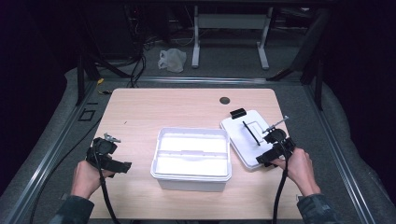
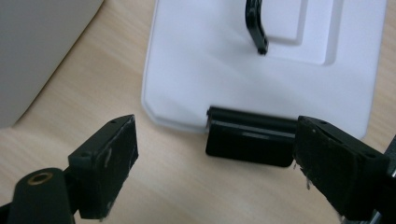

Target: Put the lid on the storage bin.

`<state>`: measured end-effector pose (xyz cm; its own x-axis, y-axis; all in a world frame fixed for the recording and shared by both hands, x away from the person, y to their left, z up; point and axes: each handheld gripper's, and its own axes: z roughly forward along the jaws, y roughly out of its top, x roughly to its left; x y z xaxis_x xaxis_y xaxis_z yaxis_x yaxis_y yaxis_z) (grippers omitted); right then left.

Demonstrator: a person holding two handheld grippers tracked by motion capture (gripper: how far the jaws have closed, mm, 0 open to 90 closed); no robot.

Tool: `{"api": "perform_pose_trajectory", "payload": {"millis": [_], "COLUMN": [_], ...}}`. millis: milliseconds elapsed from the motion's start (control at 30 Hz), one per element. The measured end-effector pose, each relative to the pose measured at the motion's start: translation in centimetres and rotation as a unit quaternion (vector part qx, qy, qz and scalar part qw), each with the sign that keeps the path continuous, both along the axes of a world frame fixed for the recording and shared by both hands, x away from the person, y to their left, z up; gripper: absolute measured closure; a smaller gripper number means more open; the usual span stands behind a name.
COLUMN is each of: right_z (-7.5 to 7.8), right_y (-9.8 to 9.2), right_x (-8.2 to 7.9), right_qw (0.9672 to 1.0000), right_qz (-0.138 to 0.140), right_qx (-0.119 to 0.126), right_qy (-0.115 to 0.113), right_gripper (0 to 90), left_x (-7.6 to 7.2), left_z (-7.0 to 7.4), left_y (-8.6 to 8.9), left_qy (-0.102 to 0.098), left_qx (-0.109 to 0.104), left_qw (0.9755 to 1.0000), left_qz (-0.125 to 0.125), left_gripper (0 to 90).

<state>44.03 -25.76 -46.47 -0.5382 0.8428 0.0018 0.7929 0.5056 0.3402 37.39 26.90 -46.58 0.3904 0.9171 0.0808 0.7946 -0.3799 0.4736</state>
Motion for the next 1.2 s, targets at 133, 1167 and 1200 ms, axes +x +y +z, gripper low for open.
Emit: {"api": "perform_pose_trajectory", "payload": {"millis": [133,1167,1200], "right_z": [0.1,-2.2,-2.2], "right_y": [1.2,5.1,5.1], "right_x": [2.4,10.5,10.5], "right_qw": [1.0000,0.9972,0.9972], "right_qz": [0.002,-0.023,-0.023], "right_qx": [-0.004,-0.072,-0.072], "right_qy": [-0.006,-0.001,-0.001], "right_gripper": [14.3,75.9,75.9], "left_x": [0.0,0.4,0.4], "left_z": [-0.1,-0.8,-0.8], "left_y": [0.4,0.5,0.4], "left_qy": [0.001,0.017,0.017], "left_qx": [-0.005,0.001,0.001], "left_qw": [0.9999,0.9998,0.9998], "left_qz": [0.010,0.006,0.004], "left_gripper": [4.3,6.5,6.5]}}
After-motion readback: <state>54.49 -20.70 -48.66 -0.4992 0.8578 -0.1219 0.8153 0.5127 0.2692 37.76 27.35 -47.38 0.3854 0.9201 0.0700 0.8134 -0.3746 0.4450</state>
